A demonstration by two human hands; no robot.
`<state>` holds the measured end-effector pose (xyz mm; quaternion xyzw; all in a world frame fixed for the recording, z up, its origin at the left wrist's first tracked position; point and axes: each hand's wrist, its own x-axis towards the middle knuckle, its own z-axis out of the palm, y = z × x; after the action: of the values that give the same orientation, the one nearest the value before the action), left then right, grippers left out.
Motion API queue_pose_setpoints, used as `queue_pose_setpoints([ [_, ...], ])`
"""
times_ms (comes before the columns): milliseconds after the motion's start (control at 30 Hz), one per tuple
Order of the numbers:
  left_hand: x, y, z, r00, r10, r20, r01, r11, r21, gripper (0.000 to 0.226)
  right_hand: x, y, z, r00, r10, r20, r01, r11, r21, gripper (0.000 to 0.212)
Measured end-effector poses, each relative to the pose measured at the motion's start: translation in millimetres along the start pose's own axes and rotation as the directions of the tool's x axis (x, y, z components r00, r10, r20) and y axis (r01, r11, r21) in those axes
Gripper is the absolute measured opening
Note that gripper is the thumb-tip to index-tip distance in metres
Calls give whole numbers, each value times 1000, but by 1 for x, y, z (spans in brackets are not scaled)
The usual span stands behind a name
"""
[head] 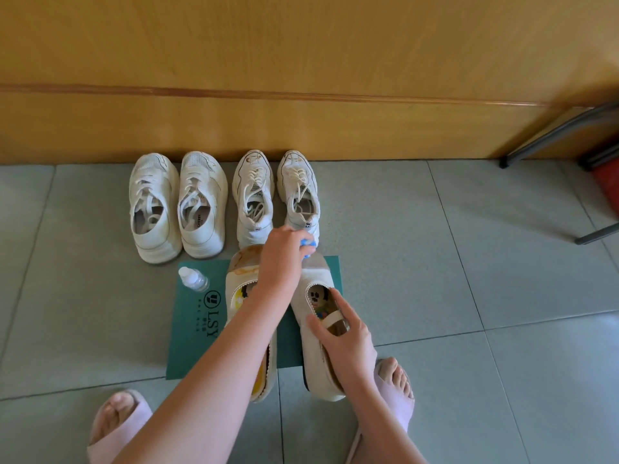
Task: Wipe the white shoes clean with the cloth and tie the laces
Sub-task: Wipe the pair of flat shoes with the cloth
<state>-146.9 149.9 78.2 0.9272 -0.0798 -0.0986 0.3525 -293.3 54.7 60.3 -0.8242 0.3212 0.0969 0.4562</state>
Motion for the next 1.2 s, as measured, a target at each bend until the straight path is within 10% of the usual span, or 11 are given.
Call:
queue_pose_setpoints([
  [667, -15, -12, 3, 999, 11, -33, -12, 999, -39, 23, -2, -3, 2, 999, -29, -25, 29, 1000, -11, 59],
  [1200, 28, 2, -3, 925, 119, 362, -114, 993, -33, 22, -3, -3, 2, 999, -21, -34, 20, 1000, -15, 60],
])
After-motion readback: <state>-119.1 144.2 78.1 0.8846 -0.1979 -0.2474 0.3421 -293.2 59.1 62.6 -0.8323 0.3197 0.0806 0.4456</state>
